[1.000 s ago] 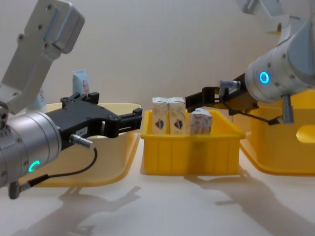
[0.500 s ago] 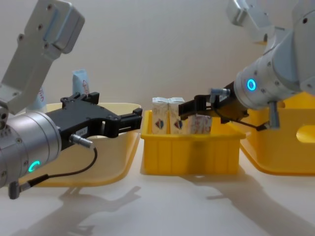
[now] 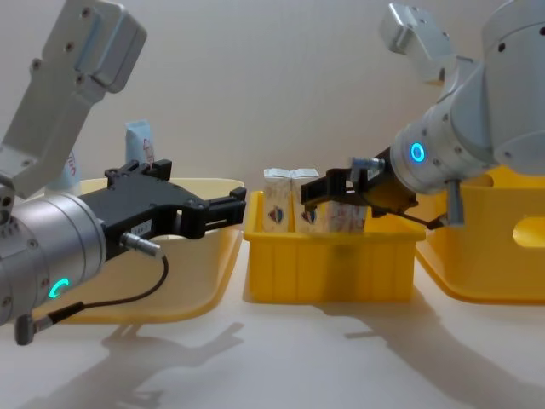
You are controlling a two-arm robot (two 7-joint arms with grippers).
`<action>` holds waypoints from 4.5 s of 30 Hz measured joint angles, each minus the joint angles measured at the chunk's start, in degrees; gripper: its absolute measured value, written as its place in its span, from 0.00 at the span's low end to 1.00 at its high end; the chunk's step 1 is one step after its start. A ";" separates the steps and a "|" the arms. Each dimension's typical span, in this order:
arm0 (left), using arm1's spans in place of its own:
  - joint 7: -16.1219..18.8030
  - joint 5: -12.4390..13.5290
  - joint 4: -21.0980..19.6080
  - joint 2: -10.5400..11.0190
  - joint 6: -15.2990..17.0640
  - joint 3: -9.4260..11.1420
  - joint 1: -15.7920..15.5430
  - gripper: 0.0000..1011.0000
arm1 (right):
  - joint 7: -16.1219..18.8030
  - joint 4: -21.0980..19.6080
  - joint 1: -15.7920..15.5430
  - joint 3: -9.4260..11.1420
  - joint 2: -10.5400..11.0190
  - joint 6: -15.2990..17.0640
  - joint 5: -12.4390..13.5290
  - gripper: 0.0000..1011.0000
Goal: Bimanual collaborative sorting of washing and personal care products
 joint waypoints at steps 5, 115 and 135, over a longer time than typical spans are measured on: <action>0.00 0.00 0.00 0.00 0.00 0.00 0.00 0.99 | 0.02 0.64 0.32 0.04 -0.27 -0.33 -0.12 0.88; 0.00 0.00 0.00 0.00 0.00 0.00 0.00 0.99 | 9.11 5.12 5.38 9.32 7.88 -21.31 -5.62 0.78; -0.07 0.05 -0.27 0.06 0.24 -0.10 -0.09 0.99 | 10.24 6.50 5.96 9.25 7.72 -21.15 -5.25 0.99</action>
